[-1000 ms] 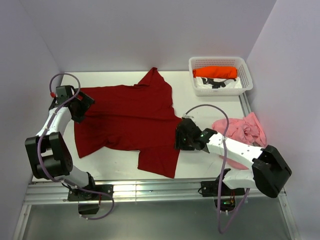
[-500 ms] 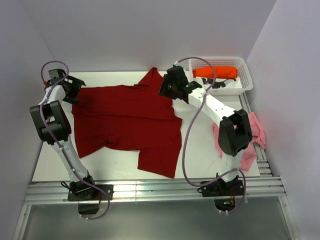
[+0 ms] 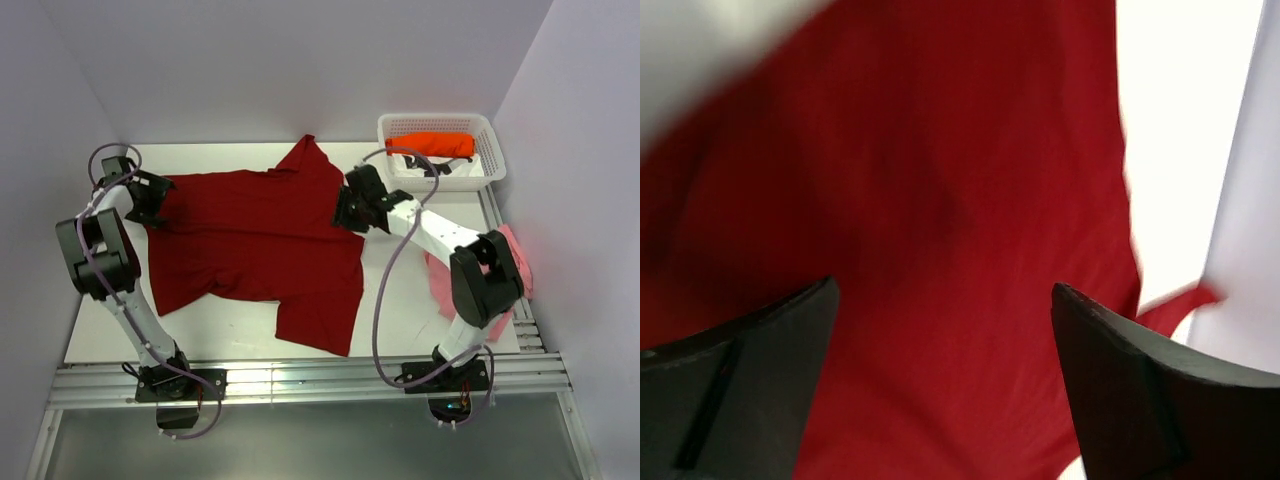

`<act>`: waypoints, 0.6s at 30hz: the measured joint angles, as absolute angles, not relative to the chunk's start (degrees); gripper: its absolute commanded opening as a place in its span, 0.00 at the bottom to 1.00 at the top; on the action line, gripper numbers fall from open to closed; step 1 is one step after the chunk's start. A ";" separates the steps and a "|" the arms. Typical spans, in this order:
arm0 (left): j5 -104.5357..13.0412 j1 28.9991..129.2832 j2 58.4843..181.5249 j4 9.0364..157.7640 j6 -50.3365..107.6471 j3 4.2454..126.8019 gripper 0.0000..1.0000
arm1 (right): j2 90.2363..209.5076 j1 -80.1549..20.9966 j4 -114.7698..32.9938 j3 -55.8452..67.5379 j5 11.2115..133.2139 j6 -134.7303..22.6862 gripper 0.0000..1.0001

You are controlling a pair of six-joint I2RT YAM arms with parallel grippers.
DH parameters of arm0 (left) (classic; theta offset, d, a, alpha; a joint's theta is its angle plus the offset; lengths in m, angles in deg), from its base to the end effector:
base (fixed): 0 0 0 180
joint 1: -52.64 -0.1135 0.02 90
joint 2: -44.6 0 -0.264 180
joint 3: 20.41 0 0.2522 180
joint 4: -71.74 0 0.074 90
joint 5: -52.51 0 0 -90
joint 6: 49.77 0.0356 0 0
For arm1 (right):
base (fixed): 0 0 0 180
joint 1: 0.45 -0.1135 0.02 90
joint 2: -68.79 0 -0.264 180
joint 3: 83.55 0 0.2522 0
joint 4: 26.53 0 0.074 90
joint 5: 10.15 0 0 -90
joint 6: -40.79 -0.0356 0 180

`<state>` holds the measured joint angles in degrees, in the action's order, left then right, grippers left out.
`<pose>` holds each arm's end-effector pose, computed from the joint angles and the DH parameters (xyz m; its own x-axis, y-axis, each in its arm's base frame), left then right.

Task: Roll the t-shirts
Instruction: Flatten the tshirt

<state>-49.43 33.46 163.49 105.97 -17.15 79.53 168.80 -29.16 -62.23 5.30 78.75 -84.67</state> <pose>0.4287 0.1413 0.1756 -0.2355 -0.9544 -0.1836 -0.7470 0.2986 -0.5941 0.3402 0.1871 0.2447 -0.8066 0.2196 -0.5488 -0.0293 0.9125 0.4081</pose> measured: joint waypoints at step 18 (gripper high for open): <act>-42.90 38.77 118.35 116.84 -11.38 45.21 0.96 | 146.26 -31.85 -61.77 -28.66 79.69 -87.29 0.55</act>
